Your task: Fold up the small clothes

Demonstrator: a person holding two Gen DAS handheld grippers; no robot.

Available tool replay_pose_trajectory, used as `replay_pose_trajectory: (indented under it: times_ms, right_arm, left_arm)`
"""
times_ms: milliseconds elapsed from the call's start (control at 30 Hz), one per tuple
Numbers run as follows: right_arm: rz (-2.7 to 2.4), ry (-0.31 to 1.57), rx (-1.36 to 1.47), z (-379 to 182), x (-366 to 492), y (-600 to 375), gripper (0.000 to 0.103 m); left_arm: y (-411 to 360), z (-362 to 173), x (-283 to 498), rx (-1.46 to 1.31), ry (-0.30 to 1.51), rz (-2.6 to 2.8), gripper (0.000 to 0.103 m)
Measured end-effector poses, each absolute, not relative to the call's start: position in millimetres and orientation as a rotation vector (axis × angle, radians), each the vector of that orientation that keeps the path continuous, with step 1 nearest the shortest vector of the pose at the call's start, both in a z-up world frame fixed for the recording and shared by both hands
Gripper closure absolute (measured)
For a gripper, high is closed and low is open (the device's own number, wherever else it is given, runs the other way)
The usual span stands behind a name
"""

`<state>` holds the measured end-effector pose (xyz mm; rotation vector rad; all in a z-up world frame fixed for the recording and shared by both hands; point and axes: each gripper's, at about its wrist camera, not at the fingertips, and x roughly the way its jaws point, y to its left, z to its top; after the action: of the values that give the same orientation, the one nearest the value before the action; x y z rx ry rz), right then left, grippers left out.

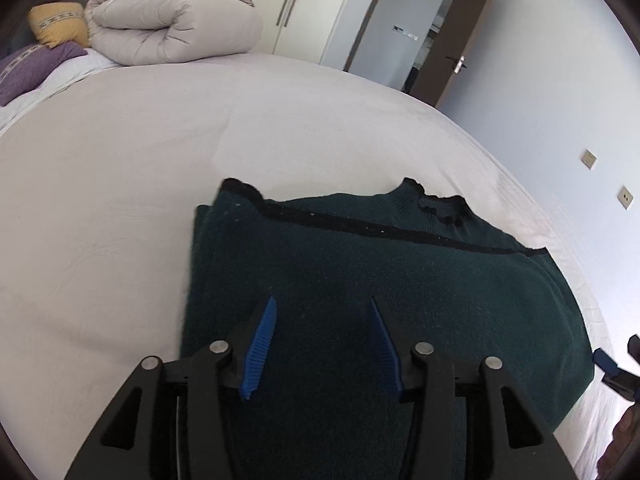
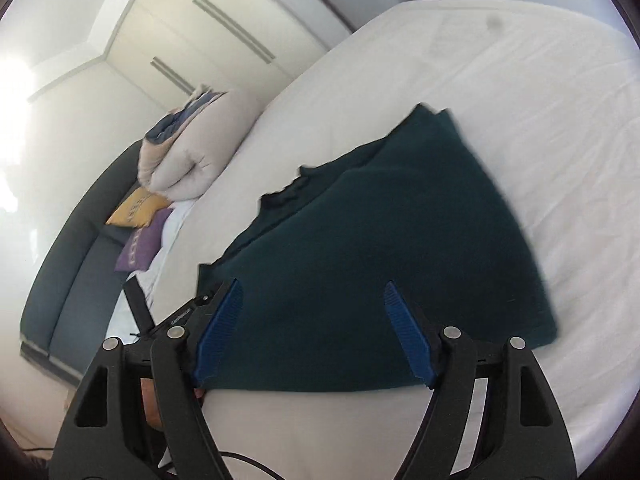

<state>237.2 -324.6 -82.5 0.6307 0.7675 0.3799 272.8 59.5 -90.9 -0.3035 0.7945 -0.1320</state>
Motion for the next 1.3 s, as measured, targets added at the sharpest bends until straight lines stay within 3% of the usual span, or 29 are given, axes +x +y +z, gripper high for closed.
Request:
replay_pose_trajectory:
  times_ms: [67,133,267,733,1000,1067,1100,1133,1300]
  right_arm:
    - [0.450,0.780,0.622,-89,245,-307,0.030]
    - [0.431,0.849,0.642,-107,257,-302,0.030]
    - [0.398,0.885,0.760,-139,263,-325,0.041]
    - [0.453,0.786,0.823,-87,210,-342,0.037]
    - [0.542,0.827,0.805,-77,224,-304,0.037]
    - [0.567,0.839,0.786,-72,232,-292,0.037]
    - [0.583,0.849,0.772,-70,237,-284,0.037]
    - [0.603,0.863,0.757,-68,244,-274,0.037]
    - [0.680,0.943,0.700,-69,286,-223,0.037]
  left_arm:
    - [77,-80,250,-0.369,0.760,-0.087,0.028]
    - [92,-75,232,-0.415,0.745,-0.063,0.024]
    - [115,-80,213,-0.476,0.813,-0.062,0.024]
    - [126,-112,236,-0.666,1.045,-0.193,0.025]
    - [126,-120,250,-0.774,1.176,-0.288,0.043]
    - [134,-126,251,-0.847,1.200,-0.300,0.066]
    - [136,-130,251,-0.877,1.207,-0.311,0.070]
    - [137,-133,251,-0.896,1.212,-0.324,0.081]
    - [139,-134,246,-0.944,1.184,-0.346,0.087]
